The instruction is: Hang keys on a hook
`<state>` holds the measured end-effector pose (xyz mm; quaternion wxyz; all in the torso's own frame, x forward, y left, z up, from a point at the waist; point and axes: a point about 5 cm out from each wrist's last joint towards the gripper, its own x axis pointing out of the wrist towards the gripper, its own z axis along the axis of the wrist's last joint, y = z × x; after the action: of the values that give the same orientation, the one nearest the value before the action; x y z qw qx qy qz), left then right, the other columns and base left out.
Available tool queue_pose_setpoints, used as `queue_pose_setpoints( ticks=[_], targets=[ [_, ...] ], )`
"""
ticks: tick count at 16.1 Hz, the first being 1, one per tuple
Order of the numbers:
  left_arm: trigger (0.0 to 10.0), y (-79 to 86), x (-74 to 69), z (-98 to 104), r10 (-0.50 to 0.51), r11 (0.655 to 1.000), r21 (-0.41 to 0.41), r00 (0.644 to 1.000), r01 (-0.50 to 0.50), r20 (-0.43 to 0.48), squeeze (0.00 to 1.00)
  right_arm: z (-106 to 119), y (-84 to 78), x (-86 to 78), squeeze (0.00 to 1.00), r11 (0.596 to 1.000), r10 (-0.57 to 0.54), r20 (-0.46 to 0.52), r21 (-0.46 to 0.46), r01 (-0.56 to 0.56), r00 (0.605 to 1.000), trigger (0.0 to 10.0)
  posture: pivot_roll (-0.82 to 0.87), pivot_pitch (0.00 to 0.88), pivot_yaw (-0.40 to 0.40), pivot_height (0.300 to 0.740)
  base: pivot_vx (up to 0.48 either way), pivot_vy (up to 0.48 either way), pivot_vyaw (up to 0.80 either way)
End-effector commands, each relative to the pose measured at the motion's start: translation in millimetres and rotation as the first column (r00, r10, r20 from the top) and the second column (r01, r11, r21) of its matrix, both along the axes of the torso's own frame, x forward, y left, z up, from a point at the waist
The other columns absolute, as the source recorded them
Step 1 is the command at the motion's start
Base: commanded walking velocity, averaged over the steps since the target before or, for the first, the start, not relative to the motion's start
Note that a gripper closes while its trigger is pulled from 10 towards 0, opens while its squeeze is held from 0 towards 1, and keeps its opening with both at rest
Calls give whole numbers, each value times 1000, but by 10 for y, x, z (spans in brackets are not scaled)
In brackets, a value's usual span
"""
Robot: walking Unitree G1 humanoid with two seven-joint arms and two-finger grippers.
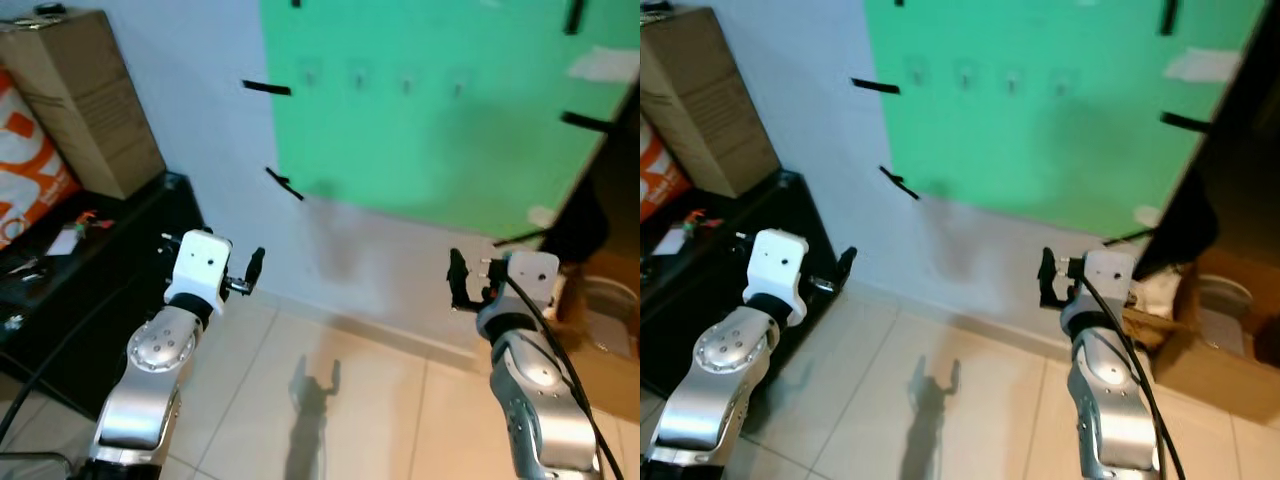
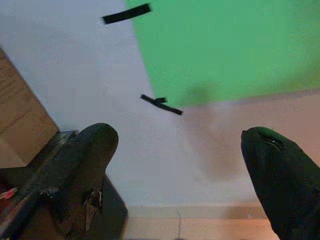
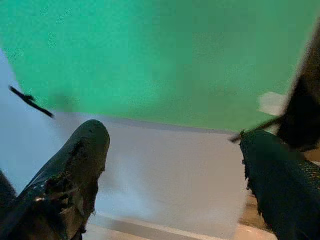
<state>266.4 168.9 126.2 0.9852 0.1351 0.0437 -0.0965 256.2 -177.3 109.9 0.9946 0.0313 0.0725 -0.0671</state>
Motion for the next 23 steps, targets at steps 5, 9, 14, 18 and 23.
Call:
queue_pose_setpoints(
  ticks=[5, 9, 14, 18, 23],
  targets=[
    [10000, 61, -21, 12, 35, 999, -1, 999, -35, 9, 0, 29, -32, 43, 0, 1000, -4, -16, -25, 4, 1000, 10000, -78, 0, -4, 740, 319, 0, 0],
    [10000, 79, -35, 11, 43, 999, -1, 999, -43, 10, 0, 69, 63, 58, 0, 990, 47, 6, 133, -47, 999, 10000, -75, 0, -8, 740, 318, 0, 0],
    [10000, 82, -43, 11, 43, 999, 1, 999, -43, 7, 0, 69, 102, 53, 0, 996, 80, 1, 46, -80, 997, 10000, -75, 0, 0, 740, 316, 0, 480],
    [10000, 89, -25, 20, 38, 999, 6, 999, -38, 8, 0, 39, 65, 74, 0, 999, 37, -29, -2, -37, 999, 10000, -78, 0, 5, 740, 316, 0, 200],
    [10000, 107, -19, 31, 46, 999, 6, 999, -46, 10, 0, 51, -3, 100, 0, 991, -34, -2, -127, 33, 999, 10000, -78, 0, -2, 740, 319, 0, 0]
  ],
)
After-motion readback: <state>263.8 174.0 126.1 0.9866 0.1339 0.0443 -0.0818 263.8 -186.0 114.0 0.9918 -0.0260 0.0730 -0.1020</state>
